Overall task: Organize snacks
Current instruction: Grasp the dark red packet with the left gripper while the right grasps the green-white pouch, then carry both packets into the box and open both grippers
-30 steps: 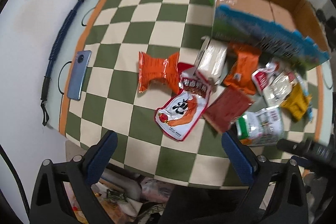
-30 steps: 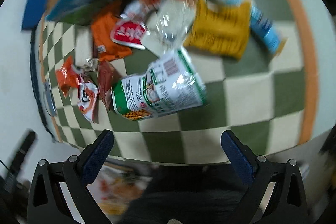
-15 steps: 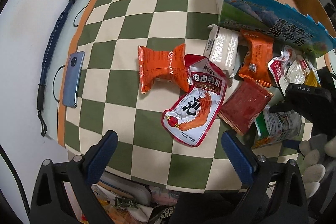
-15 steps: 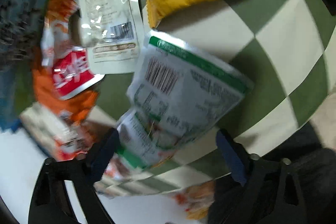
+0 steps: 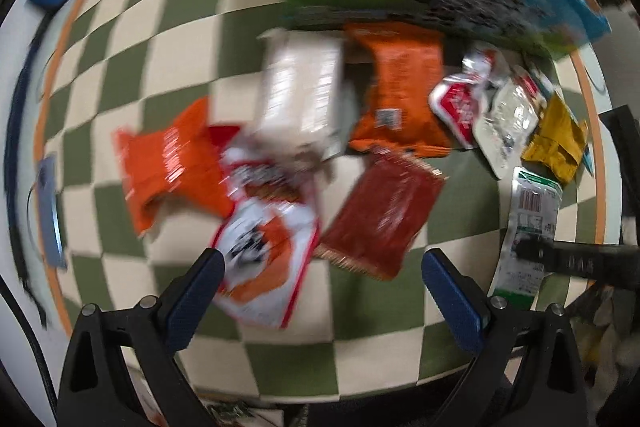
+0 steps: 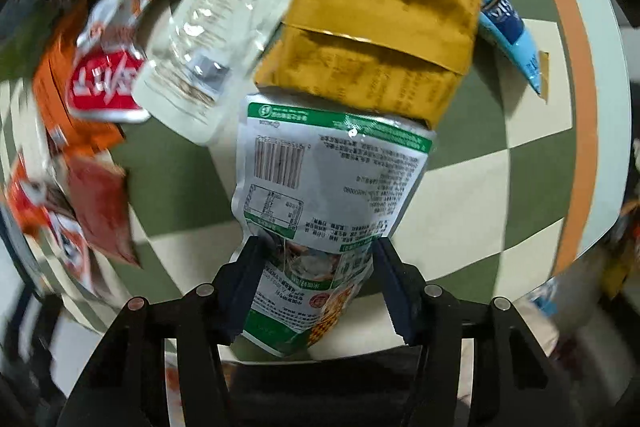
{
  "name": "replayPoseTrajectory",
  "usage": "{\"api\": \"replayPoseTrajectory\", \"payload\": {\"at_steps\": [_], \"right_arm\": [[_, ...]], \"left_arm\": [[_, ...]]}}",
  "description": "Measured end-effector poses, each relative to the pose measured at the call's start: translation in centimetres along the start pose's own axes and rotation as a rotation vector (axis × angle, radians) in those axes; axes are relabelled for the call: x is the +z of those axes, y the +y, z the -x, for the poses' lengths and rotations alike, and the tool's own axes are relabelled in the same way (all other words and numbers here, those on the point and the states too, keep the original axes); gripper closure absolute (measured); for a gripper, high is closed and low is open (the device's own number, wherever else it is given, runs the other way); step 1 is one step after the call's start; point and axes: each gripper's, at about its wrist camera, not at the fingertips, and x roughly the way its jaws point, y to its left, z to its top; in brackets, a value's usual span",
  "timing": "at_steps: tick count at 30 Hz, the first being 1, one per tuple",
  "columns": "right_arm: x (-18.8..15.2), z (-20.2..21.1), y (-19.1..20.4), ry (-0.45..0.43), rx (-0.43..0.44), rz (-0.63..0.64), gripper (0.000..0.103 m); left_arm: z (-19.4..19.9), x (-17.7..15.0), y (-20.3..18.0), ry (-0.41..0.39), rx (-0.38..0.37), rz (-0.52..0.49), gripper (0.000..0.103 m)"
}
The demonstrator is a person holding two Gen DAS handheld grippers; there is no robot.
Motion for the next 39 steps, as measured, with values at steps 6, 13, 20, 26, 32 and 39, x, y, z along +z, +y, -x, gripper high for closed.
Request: {"api": "replayPoseTrajectory", "payload": {"at_steps": [6,13,20,26,32,39], "right_arm": [[-2.3,-0.3,-1.5,-0.023,0.122,-0.055,0.032],[-4.4,0.2,-4.0,-0.069,0.184,-0.123,0.024],[-3.0,-0.6,-4.0,-0.036,0.085,-0.100,0.024],[-4.0,-1.1,-2.3,-0.056,-0.006,-0.064,0.024],[-6.7,-0.1,-0.8,-0.124,0.000,0.014,0.069],[-8.3,-0.7,-4.9,-0.142,0.101,-0.026,0.078]], "left_arm": [[-2.8,2.2,-3.9,0.053,0.048,-0.186,0.002],[-5.2,3.2,-4.6,0.097,0.089,-0.203,0.024],[-4.7,2.2,-3.6,0.102,0.058,-0.134,0.049],[-3.7,-1.0,-4.1,0.101,0.056,-0.101,0.049],[-2.3,-5.8,-5.5,0.098,0.037,-0.061,0.049],[0.4,-7.8,-5.1,0.089,-0.032,-0.018,0.049]]}}
